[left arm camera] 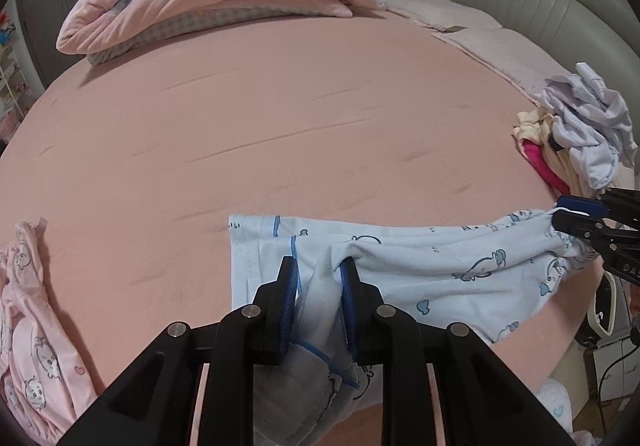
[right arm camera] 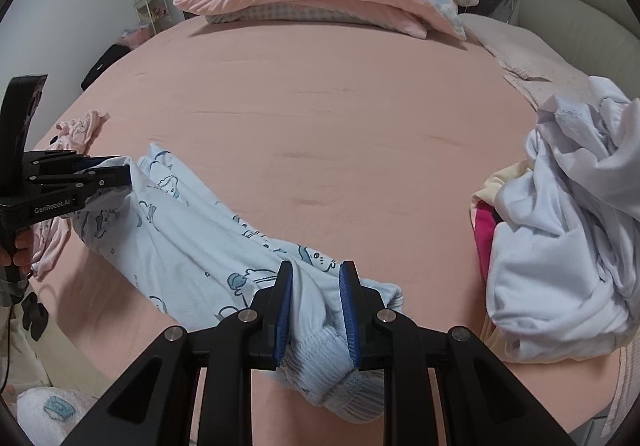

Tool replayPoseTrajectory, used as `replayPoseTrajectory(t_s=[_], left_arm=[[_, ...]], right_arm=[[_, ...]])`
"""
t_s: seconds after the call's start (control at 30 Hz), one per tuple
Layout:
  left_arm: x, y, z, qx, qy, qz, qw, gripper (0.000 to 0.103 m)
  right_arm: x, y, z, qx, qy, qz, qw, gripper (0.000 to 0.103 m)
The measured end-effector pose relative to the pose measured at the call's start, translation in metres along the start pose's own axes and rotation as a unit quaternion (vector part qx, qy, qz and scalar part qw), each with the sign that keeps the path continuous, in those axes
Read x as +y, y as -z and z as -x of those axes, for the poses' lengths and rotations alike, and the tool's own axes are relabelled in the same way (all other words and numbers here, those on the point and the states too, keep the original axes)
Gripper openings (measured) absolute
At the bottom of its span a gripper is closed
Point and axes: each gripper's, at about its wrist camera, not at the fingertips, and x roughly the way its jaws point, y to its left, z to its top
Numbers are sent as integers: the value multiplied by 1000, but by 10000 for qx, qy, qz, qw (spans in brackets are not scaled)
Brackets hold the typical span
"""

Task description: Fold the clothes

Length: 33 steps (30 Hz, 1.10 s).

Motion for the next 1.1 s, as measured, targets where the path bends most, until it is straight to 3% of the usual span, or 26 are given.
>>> replayPoseTrajectory(t_s=[0.1, 0.17, 0.2, 0.27, 0.33, 0.43, 0.57, 0.7, 0.9, 1.1], left_arm=[[1, -5, -7, 115, -13, 74, 9999, 19], [4, -8, -12, 300, 31, 209, 9993, 20], [5, -9, -15, 400, 40, 266, 9988, 22], [7, -12, -15, 460, -45, 331, 9984, 31], [9, -16, -12, 377, -215, 357, 9984, 46], [15, -19, -3, 284, -246, 487, 9981, 54], [23, -21, 9, 234, -117, 726, 9970, 57], [33, -9, 19, 185, -69, 928, 9955, 66], [51, 22, 28, 210, 439, 1707, 9841, 67], [63, 43, 34, 243, 336, 2020, 9785, 67]], right_arm=[[-3, -2, 3, -12, -106, -101, 9999, 22], [-5, -3, 7, -21, -137, -179, 9997, 30], [-5, -4, 9, -21, -136, -194, 9997, 40], [-4, -3, 14, -94, 20, -132, 9999, 46], [-4, -3, 20, -123, 131, -79, 9998, 50], [-7, -4, 26, -145, 288, -106, 9994, 56], [-13, -4, 31, -92, 509, -149, 9985, 58], [-18, 0, 42, -186, 519, -222, 9982, 58], [-15, 11, 55, -288, 498, -253, 9980, 58], [-5, 28, 60, -435, 609, -143, 9971, 58]])
